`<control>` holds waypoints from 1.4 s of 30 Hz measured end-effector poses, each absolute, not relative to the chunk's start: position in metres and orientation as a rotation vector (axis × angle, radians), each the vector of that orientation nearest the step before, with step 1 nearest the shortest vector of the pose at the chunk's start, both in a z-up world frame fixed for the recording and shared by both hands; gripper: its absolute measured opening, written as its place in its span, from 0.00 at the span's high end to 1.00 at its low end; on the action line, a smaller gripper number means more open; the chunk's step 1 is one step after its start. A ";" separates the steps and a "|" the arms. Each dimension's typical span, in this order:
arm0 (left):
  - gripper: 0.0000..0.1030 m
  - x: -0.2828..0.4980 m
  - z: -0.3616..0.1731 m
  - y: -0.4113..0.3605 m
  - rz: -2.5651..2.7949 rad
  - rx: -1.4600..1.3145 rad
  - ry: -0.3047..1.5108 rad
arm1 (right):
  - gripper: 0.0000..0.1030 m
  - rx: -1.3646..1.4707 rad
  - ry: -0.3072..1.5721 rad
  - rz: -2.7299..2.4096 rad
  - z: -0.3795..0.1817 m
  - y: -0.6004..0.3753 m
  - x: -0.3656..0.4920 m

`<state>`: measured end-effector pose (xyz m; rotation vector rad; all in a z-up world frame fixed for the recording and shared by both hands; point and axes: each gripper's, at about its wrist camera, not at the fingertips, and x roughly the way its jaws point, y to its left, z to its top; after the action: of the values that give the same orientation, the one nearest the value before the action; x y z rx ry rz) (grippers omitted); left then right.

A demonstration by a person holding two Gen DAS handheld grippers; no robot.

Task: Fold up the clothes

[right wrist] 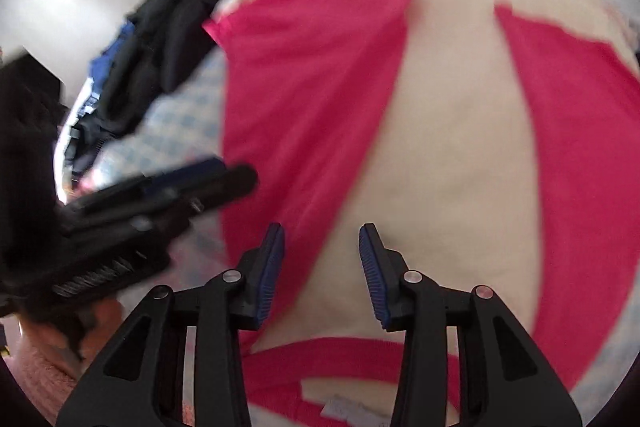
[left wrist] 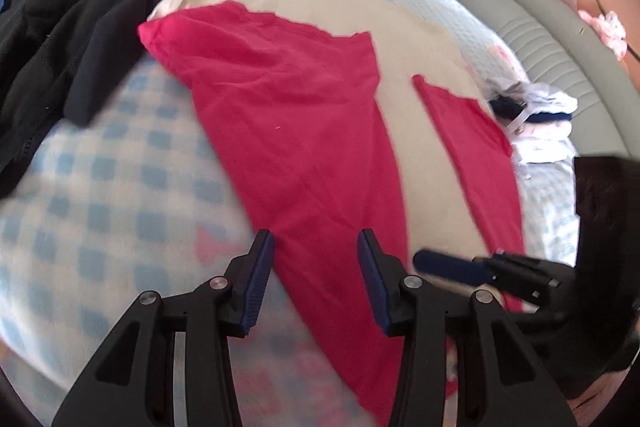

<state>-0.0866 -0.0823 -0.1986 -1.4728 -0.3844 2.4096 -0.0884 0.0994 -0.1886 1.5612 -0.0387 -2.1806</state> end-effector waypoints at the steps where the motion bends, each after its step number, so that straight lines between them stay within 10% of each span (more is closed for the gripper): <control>1: 0.57 -0.088 -0.202 -0.084 2.407 -1.486 -0.380 | 0.65 1.564 -0.031 -2.191 -0.193 0.101 -0.086; 42: 0.55 -0.133 -0.143 -0.110 2.558 -1.344 -0.203 | 0.60 1.443 -0.086 -2.324 -0.116 0.144 -0.117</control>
<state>-0.1325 -0.1098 -0.1433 -1.3443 -0.2028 2.5583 -0.1170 0.1436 -0.1159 1.4432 -0.0856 -2.3239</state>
